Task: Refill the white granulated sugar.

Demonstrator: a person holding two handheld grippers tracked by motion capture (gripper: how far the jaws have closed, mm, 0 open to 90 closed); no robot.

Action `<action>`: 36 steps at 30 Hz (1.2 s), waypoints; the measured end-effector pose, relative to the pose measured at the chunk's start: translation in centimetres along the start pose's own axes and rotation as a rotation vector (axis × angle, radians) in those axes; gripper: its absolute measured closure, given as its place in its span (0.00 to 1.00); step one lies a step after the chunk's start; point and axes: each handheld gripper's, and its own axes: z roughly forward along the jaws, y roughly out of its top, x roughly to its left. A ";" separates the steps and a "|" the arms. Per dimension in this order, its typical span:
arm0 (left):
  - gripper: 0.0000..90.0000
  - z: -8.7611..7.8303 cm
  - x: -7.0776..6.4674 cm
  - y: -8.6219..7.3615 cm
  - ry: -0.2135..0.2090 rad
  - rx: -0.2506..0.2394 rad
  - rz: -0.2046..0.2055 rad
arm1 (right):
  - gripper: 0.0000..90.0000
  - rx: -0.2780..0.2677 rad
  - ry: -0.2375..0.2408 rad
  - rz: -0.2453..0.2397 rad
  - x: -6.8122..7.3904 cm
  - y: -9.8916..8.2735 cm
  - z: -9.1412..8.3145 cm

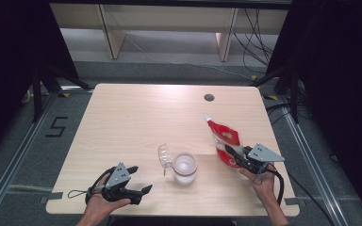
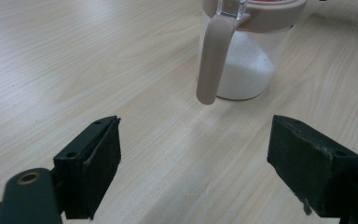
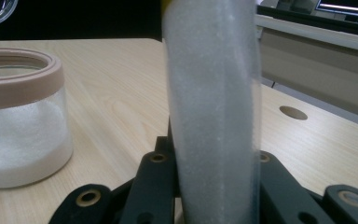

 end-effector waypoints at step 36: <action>0.19 0.1 0.0 0.0 -0.002 0.000 0.006 | 0.87 0.049 -0.039 0.014 -0.5 -0.5 -2.1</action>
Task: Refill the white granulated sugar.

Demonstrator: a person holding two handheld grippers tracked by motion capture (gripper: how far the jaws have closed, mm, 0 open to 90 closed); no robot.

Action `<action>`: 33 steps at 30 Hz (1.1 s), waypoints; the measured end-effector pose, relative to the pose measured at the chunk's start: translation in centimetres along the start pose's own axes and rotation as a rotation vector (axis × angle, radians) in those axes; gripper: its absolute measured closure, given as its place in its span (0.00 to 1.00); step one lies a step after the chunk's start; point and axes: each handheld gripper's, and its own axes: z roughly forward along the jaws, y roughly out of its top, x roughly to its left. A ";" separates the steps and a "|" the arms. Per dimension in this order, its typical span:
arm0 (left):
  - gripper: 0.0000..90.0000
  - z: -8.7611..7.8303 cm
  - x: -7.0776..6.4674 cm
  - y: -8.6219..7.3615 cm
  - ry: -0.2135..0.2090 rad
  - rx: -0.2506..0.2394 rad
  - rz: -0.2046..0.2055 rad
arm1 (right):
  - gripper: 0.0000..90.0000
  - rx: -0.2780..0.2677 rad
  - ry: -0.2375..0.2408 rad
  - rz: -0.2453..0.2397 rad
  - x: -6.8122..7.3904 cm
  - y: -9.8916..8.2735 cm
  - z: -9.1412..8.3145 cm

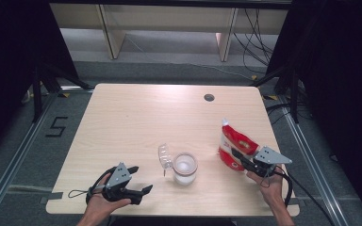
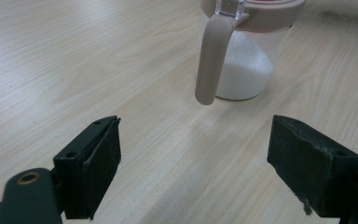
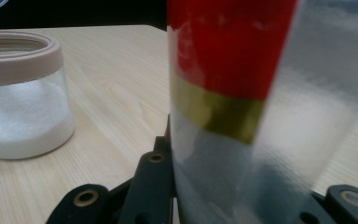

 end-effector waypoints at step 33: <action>0.19 0.0 0.0 0.0 0.002 -0.001 -0.005 | 0.38 0.025 -0.070 0.137 1.6 0.7 -3.1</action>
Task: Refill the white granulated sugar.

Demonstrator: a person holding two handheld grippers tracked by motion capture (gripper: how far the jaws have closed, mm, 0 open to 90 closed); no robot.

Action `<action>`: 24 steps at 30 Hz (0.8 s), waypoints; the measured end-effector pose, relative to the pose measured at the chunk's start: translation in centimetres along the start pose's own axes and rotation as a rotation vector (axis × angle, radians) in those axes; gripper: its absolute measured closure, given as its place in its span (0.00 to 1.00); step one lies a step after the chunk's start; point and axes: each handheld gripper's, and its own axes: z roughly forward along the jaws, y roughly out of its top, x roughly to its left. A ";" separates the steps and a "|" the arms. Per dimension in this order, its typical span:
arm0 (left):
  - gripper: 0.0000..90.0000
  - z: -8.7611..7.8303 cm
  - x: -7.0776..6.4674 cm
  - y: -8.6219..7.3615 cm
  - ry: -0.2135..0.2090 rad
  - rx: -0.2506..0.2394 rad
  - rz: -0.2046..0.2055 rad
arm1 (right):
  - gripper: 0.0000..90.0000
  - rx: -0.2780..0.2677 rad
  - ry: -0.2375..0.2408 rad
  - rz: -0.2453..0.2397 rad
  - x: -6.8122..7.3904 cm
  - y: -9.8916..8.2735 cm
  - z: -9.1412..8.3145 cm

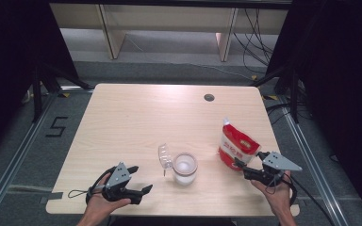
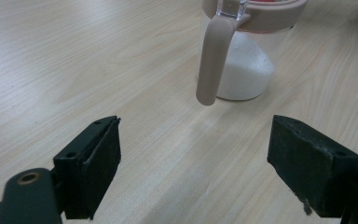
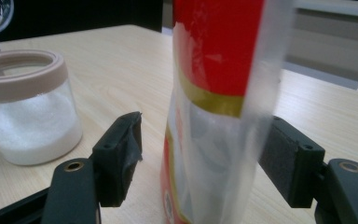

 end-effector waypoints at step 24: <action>0.19 0.0 0.1 0.0 0.002 0.001 0.001 | 0.36 0.029 -0.085 0.051 2.2 -0.1 -5.9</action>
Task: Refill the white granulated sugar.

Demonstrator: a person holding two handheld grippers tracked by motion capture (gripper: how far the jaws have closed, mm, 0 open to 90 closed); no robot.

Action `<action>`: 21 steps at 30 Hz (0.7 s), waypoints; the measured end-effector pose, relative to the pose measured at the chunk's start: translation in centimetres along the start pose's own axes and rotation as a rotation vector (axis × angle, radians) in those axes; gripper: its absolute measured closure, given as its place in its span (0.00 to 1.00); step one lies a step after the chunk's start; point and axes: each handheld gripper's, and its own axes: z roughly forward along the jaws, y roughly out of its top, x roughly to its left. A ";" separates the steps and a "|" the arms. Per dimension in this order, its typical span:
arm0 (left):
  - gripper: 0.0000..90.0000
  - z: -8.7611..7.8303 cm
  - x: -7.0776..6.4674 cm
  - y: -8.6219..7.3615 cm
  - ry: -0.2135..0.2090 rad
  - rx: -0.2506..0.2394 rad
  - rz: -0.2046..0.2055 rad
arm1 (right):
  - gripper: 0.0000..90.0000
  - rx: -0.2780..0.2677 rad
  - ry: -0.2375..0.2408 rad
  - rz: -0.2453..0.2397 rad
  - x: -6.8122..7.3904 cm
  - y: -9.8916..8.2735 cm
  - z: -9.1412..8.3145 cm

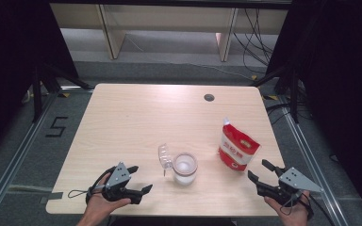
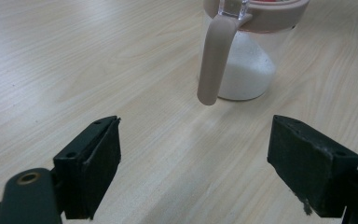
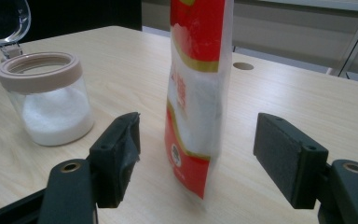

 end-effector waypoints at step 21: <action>0.19 -0.2 0.1 0.5 -0.009 -0.030 -0.043 | 0.29 0.111 0.049 -0.059 3.1 -1.0 -1.1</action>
